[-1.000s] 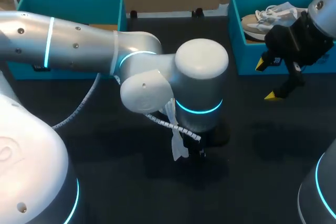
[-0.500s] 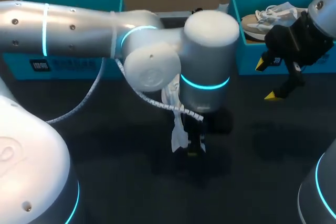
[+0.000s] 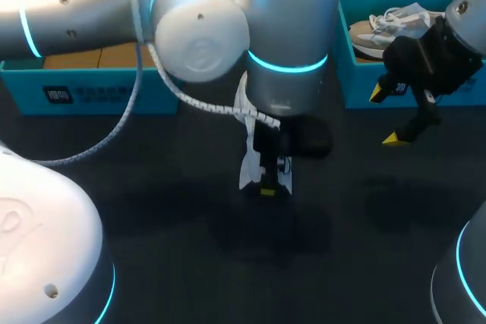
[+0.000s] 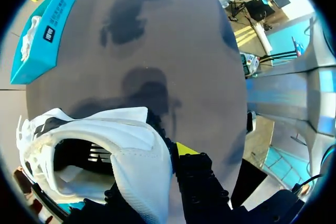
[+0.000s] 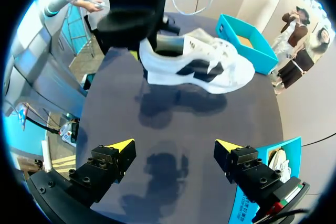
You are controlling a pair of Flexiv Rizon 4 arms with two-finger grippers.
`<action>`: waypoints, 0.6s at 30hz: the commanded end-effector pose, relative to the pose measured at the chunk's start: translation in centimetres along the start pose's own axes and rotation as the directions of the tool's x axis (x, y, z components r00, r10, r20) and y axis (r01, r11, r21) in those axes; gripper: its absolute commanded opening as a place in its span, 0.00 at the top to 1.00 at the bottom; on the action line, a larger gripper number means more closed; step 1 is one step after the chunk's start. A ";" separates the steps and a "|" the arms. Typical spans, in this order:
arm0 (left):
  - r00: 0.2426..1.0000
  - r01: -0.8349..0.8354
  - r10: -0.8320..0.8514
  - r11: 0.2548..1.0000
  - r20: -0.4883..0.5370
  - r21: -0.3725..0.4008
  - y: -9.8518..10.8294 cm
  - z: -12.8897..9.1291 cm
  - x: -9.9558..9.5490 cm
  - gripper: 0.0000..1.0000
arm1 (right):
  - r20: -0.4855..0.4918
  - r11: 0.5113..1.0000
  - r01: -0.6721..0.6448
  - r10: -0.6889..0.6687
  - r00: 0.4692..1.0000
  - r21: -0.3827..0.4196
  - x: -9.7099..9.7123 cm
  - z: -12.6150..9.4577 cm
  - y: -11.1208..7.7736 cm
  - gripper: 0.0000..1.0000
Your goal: Take the shoe out of the shoebox, open the shoe tongue, remove and reinsert the insole, then place the shoe into the shoebox
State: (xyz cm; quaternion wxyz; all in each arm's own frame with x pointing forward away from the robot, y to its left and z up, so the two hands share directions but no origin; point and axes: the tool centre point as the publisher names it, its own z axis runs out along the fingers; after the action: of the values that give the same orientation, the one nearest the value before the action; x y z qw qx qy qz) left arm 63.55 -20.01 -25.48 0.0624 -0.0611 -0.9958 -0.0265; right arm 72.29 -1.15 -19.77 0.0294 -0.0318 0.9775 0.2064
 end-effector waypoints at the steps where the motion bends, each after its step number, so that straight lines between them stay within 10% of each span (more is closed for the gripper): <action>1: 1.000 -0.009 0.009 1.000 0.012 0.008 1.3 -4.5 0.4 1.00 | -0.001 1.000 -0.001 0.001 1.000 0.002 -0.1 0.1 0.0 0.00; 18: 0.998 -0.020 0.018 1.000 0.065 0.020 1.6 -7.5 0.4 1.00 | -0.001 1.000 -0.001 0.001 1.000 0.002 -0.1 0.1 0.0 0.00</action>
State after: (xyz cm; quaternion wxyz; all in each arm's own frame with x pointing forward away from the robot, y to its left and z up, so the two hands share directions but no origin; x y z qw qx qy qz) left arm 64.25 -19.05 -17.94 0.0315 -0.0704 -0.9969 -0.0158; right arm 72.29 -1.15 -19.77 0.0294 -0.0317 0.9775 0.2064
